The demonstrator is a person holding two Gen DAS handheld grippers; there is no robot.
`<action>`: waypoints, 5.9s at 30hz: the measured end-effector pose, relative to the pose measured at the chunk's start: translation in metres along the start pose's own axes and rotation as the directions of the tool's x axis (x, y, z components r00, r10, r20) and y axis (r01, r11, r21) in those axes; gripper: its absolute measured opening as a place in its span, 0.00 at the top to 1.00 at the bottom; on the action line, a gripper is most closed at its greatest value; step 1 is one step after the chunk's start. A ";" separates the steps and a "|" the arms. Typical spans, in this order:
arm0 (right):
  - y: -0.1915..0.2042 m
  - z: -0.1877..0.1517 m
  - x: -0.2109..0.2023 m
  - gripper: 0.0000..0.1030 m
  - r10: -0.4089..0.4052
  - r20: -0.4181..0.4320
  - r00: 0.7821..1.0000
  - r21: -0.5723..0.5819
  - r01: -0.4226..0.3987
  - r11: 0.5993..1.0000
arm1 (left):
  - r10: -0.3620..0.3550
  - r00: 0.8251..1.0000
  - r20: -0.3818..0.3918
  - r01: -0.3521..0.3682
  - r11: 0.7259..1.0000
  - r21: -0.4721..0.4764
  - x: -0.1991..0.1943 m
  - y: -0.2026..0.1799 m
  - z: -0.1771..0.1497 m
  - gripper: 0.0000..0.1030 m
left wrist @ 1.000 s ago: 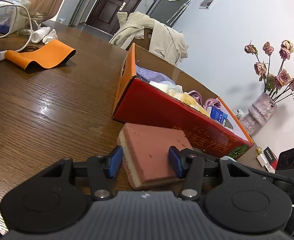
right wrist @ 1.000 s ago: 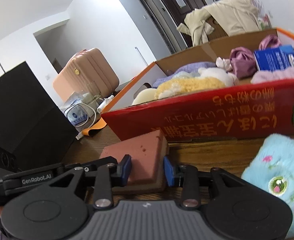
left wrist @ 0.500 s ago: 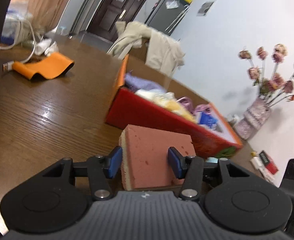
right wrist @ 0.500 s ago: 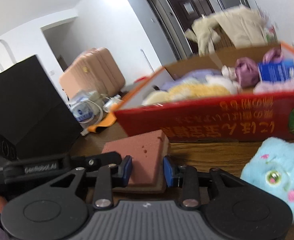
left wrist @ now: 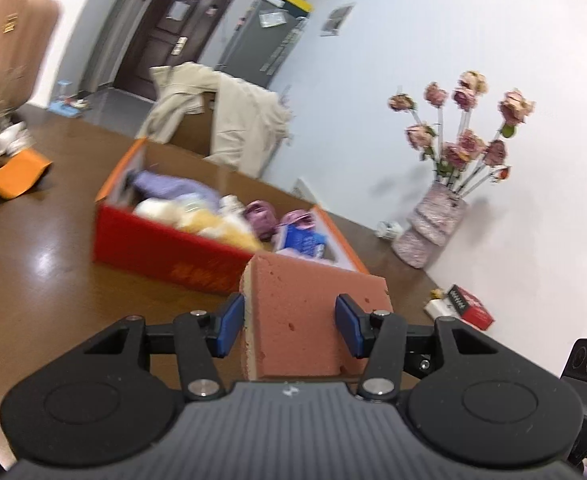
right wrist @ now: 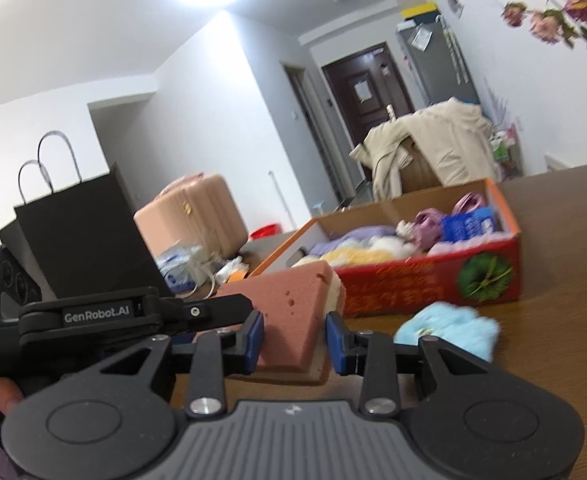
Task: Organize soft objects
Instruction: 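Carry the sponge block into the box and open both tools, then lift both tools out of the box toward the light-blue plush toy, then close both tools on the light-blue plush toy, then carry the blue plush toy into the box and open both tools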
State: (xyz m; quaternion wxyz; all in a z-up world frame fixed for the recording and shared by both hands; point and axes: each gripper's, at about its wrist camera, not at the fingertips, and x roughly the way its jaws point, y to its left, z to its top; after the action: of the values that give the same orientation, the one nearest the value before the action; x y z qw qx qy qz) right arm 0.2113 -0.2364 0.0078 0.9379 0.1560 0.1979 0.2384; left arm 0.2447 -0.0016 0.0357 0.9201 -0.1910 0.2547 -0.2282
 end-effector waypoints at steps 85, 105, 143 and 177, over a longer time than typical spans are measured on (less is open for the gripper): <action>-0.115 0.028 0.042 0.42 -0.136 -0.234 0.963 0.041 0.149 0.988 | 0.097 0.984 -0.151 -0.071 0.983 0.170 0.094 -0.031 -0.029 0.19; -0.163 0.004 0.066 0.60 0.049 -0.227 0.973 0.294 0.020 0.956 | -0.145 0.963 -0.228 0.104 0.978 -0.183 0.151 0.029 -0.030 0.60; -0.067 -0.023 -0.021 0.70 0.002 -0.083 0.997 0.190 0.014 0.982 | -0.118 0.984 -0.130 0.098 0.983 -0.152 0.028 -0.016 -0.063 0.66; -0.135 0.094 0.211 0.88 -0.119 -0.260 0.958 -0.134 0.086 0.987 | 0.039 0.997 -0.065 -0.033 0.995 0.094 0.190 0.037 0.059 0.70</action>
State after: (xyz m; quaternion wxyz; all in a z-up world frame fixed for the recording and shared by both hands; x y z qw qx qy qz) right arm 0.4753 -0.2608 -0.0247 0.9216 0.0548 0.3153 0.2198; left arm 0.4349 -0.0554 -0.0077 0.9228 -0.1358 0.2781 -0.2294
